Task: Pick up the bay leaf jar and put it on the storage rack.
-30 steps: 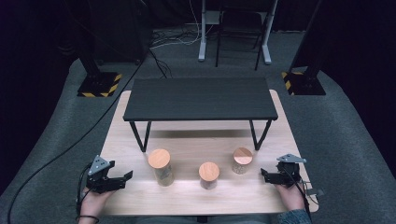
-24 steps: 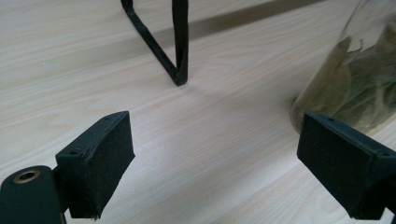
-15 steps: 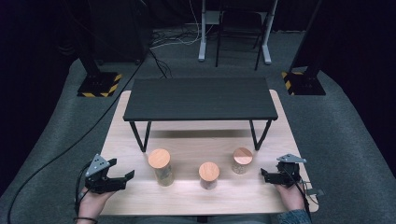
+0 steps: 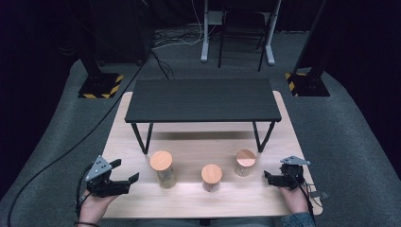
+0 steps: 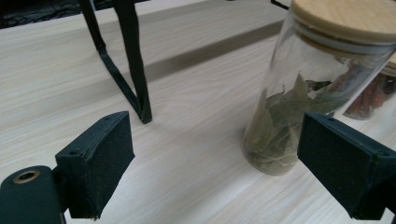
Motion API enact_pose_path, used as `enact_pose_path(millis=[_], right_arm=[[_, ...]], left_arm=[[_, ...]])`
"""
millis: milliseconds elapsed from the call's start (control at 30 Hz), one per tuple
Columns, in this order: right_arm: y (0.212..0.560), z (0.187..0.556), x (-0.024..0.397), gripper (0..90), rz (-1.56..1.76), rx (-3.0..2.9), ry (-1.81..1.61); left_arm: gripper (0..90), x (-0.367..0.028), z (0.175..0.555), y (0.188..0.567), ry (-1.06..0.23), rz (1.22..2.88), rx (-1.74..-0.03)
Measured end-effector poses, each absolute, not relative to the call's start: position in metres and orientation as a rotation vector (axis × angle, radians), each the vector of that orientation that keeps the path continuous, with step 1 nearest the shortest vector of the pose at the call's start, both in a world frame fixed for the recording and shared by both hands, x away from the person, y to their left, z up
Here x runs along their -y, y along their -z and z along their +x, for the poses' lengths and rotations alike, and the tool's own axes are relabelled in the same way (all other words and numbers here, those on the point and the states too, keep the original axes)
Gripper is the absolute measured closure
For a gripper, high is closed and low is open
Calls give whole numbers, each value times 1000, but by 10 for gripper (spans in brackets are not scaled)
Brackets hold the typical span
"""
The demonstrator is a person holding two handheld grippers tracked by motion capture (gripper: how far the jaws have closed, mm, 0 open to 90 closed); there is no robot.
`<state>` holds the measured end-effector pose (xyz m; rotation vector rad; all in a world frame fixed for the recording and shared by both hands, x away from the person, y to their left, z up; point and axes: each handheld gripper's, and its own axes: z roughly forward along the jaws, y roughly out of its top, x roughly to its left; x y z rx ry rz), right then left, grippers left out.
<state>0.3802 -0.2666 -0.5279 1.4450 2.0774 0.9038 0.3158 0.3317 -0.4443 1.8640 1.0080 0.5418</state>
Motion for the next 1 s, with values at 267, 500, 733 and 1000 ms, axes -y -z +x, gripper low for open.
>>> enact_pose_path(millis=[267,500,733,1000], right_arm=[[528,380,267,56,1445,-2077,-904],[528,380,267,56,1445,-2077,-904],[528,380,267,56,1446,-2077,-903],[528,380,267,55,1446,-2076,-903]], left_arm=[[101,-323,312,438,-532,1867,-966],[101,-317,310,434,-521,1868,-945],[101,-306,309,433,-504,1892,-913],[99,-290,309,434,-498,1928,-874]])
